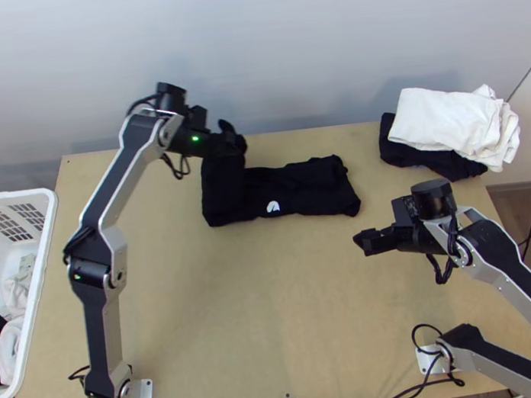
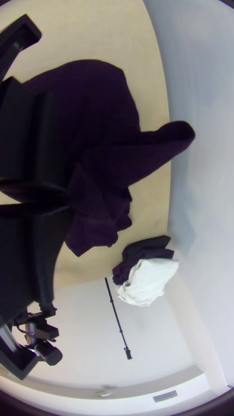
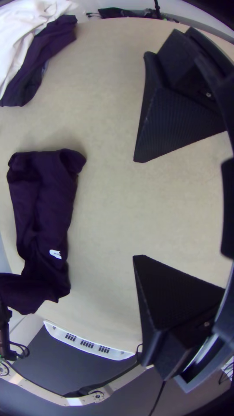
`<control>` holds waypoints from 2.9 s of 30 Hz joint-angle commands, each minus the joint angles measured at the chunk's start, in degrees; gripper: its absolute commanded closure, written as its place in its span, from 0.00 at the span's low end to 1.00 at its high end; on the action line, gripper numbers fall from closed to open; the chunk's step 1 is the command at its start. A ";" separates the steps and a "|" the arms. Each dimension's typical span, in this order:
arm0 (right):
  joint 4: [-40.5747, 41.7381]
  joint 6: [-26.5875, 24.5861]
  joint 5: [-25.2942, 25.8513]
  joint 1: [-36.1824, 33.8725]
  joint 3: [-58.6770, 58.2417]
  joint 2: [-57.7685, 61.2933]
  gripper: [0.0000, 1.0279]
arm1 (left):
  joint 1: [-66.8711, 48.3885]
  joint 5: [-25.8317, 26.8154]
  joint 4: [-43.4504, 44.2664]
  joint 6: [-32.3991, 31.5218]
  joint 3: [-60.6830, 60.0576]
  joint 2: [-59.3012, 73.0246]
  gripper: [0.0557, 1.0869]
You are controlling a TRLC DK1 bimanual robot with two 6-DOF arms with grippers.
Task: Fold the t-shirt
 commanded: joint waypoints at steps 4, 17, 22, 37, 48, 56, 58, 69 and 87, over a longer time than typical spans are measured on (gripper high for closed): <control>1.41 1.17 0.03 -0.67 -2.85 -2.09 0.04 | -6.60 -1.02 11.31 -7.46 1.63 4.00 0.96; 2.55 1.52 0.03 -0.85 -6.80 -4.11 0.04 | -15.30 -2.25 23.88 -15.28 4.09 10.95 0.96; 2.55 1.78 0.03 -0.76 -8.03 -5.78 0.04 | -18.11 -4.18 28.19 -15.99 4.61 12.88 0.78; 4.40 1.78 -0.85 -0.15 -10.05 -7.71 0.04 | -14.51 -6.82 30.73 -22.31 1.80 6.46 0.04; 12.49 2.22 -5.95 -5.07 -11.37 -1.03 0.04 | -6.95 -6.64 17.99 -5.53 -8.39 -2.68 0.04; 26.99 5.30 -11.84 -14.65 -10.14 16.37 0.04 | -2.64 -6.73 13.68 0.89 -20.08 -15.86 0.04; 31.82 7.85 -11.93 -15.53 -9.17 19.53 0.04 | -1.77 -6.99 12.81 2.03 -22.72 -18.94 0.04; 35.16 9.61 -13.86 -15.35 5.15 39.13 0.04 | 2.63 -8.49 6.56 4.93 -31.68 -31.51 0.04; 36.83 15.14 -19.49 -7.62 16.05 49.50 0.04 | -1.33 -15.69 9.64 5.63 -42.06 -40.47 0.04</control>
